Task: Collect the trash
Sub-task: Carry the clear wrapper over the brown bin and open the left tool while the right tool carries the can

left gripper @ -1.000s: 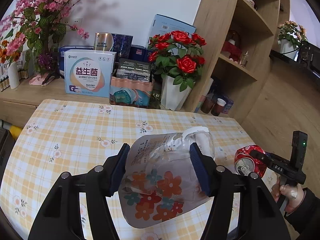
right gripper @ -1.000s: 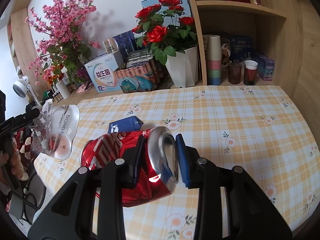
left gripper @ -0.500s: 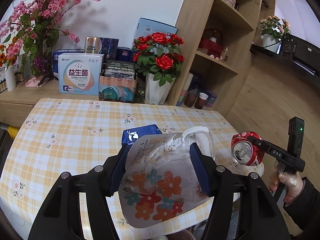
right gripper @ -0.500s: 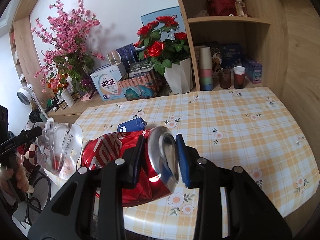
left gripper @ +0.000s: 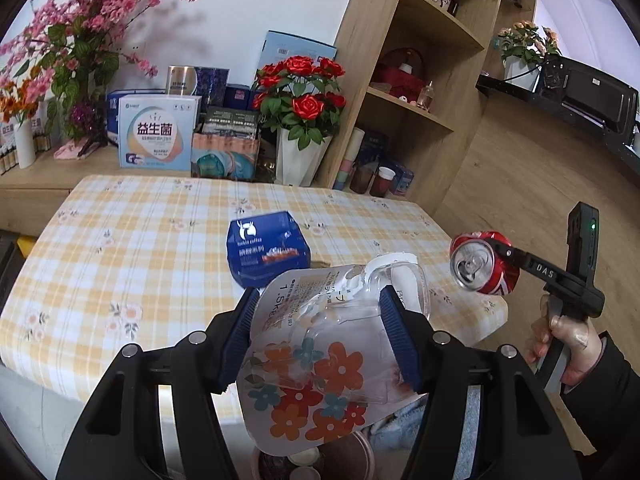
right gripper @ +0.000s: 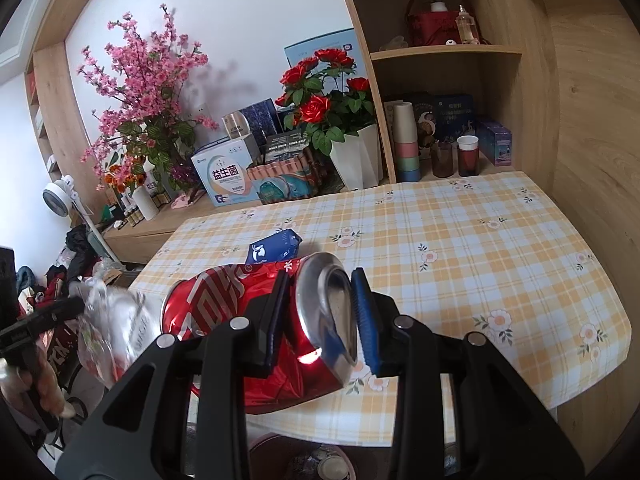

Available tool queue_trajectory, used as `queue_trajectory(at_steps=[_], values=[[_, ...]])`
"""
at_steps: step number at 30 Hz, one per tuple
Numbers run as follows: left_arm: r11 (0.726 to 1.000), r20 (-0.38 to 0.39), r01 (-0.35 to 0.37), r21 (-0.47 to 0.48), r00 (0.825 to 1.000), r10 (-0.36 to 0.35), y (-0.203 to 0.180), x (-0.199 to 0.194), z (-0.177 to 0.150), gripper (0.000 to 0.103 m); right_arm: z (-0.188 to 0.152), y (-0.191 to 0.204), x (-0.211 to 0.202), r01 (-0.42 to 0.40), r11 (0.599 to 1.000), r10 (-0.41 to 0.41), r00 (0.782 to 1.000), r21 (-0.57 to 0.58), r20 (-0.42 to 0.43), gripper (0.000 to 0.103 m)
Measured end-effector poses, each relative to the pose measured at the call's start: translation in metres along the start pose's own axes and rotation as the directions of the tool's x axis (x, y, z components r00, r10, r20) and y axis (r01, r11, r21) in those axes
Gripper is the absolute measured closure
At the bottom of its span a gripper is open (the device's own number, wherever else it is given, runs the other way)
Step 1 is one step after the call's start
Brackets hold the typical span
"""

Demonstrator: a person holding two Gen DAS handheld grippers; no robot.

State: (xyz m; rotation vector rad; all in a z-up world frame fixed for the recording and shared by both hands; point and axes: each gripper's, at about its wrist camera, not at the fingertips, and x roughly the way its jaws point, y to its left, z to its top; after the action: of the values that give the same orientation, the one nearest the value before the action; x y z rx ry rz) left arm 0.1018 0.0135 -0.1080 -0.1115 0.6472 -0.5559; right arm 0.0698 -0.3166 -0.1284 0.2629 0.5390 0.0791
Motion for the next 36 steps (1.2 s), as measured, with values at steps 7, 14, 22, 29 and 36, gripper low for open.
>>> queue_trajectory(at_steps=[7,14,22,29,36], values=[[1.000,-0.052,-0.004,0.010,0.999,0.004,-0.014,-0.012,-0.041,0.043,-0.009,0.001,-0.022,-0.019,1.000,0.018,0.999,0.018,0.028,0.069],[0.999,-0.143,0.010,0.047,0.990,-0.003,-0.029,0.003,-0.080,0.042,-0.017,0.001,-0.030,-0.015,1.000,0.015,0.999,0.010,0.029,0.069],[0.998,-0.250,0.007,0.068,0.968,0.010,-0.032,0.037,-0.115,0.041,-0.028,-0.008,-0.022,-0.006,0.999,0.006,1.000,0.031,0.007,0.069],[0.998,-0.318,0.016,0.058,0.948,0.003,-0.032,0.062,-0.133,0.039,-0.040,-0.017,-0.011,-0.001,0.999,0.003,1.000,0.052,-0.021,0.069],[0.998,-0.376,0.035,0.053,0.927,-0.012,-0.035,0.079,-0.143,0.028,-0.047,-0.023,-0.005,0.003,0.998,0.000,0.999,0.059,-0.037,0.069]])
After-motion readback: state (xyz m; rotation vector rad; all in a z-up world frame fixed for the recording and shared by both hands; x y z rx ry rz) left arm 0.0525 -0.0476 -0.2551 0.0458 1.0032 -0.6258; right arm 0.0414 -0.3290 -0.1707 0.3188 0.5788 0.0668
